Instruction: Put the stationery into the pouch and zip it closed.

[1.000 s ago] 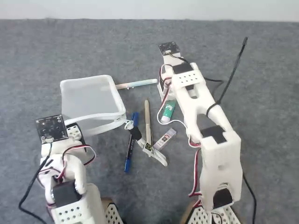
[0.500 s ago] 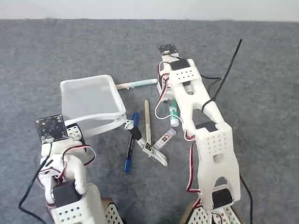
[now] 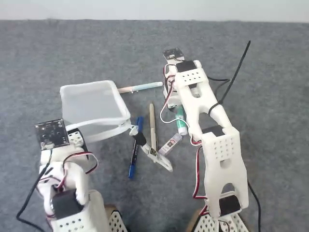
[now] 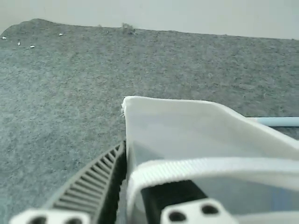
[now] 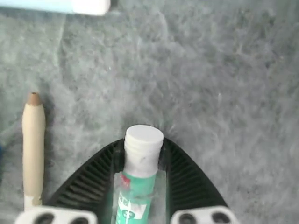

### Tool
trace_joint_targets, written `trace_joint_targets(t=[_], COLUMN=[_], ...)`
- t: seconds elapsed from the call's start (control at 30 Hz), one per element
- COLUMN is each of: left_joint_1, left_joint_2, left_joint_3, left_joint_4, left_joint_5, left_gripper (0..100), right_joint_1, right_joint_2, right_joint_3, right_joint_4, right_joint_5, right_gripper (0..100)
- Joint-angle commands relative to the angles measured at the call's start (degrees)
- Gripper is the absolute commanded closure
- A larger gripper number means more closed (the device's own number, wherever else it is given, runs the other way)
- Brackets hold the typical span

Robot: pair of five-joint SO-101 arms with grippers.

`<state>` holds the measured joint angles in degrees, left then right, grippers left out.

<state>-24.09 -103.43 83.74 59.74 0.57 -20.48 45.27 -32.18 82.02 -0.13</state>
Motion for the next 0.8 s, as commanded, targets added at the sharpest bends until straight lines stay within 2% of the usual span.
trace_joint_targets(t=[0.0, 0.13, 0.37, 0.5, 0.77], left_joint_1=[-0.35, -0.35, -0.26, -0.35, 0.00], left_joint_2=[-1.05, -0.97, 0.44, 9.41, 24.79], left_joint_3=[-9.36, -14.81, -20.79, -27.03, -46.81], left_joint_4=[3.34, 7.65, 8.09, 8.88, 17.23], left_joint_5=[-1.49, -4.31, -4.31, -4.31, -4.22], left_gripper=[99, 99, 99, 99, 99], right_joint_1=[-0.31, -0.75, -0.22, -0.22, -0.13], right_joint_2=[-4.88, -5.67, -7.52, -7.52, -8.22], right_joint_3=[-2.99, -2.99, -2.99, -2.99, -2.99], right_joint_4=[1.36, 2.95, 3.38, 3.38, 4.09], right_joint_5=[0.88, 0.79, 0.79, 0.79, 0.79], right_gripper=[99.1, 99.1, 99.1, 99.1, 99.1])
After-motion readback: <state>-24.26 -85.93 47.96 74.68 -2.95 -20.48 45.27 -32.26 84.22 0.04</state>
